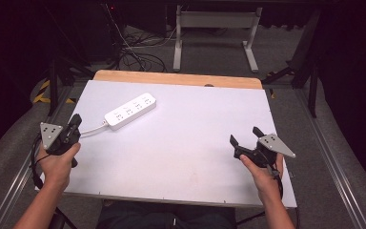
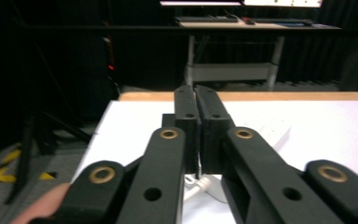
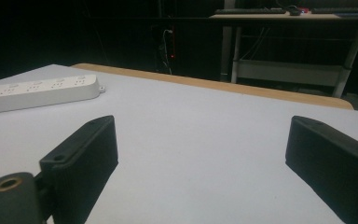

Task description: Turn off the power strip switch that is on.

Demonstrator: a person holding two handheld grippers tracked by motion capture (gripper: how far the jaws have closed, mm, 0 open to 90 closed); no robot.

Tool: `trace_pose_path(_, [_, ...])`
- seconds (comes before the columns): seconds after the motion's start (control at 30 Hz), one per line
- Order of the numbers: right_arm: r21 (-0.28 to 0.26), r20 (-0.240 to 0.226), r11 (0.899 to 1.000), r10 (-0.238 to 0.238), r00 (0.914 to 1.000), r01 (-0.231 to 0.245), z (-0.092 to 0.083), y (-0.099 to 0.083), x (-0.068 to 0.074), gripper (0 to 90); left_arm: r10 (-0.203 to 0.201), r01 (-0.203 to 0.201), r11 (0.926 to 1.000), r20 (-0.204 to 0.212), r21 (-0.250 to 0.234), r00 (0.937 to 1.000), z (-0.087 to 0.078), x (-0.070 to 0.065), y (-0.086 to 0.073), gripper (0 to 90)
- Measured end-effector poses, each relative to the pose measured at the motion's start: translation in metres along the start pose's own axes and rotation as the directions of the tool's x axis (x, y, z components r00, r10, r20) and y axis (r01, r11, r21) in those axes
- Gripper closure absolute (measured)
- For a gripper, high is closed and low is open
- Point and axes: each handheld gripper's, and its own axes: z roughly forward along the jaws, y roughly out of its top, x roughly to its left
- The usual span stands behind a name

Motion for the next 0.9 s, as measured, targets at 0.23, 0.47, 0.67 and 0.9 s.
trace_pose_path(0.23, [-0.006, 0.015, 1.000, 0.004, 0.9999, -0.004, -0.003, 0.000, -0.004, 9.1, 0.074, -0.078, 0.9928, 0.037, 0.091, 0.9965, 0.012, -0.007, 0.006, 89.9])
trace_pose_path(0.47, [-0.007, 0.021, 1.000, 0.005, 0.9998, -0.005, -0.006, 0.000, -0.004, 9.2, 0.073, -0.091, 0.9799, 0.102, 0.178, 0.9920, 0.035, -0.003, 0.018, 89.9])
trace_pose_path(0.67, [0.000, 0.019, 1.000, 0.016, 0.9997, -0.016, -0.007, -0.002, -0.006, 9.2, 0.099, -0.129, 0.9638, 0.136, 0.233, 0.9857, 0.061, -0.007, 0.025, 90.0])
trace_pose_path(0.9, [0.006, 0.018, 1.000, 0.009, 0.9998, -0.009, -0.007, -0.003, -0.008, 9.9, 0.134, -0.191, 0.9122, 0.178, 0.362, 0.9749, 0.104, -0.024, 0.026, 90.0])
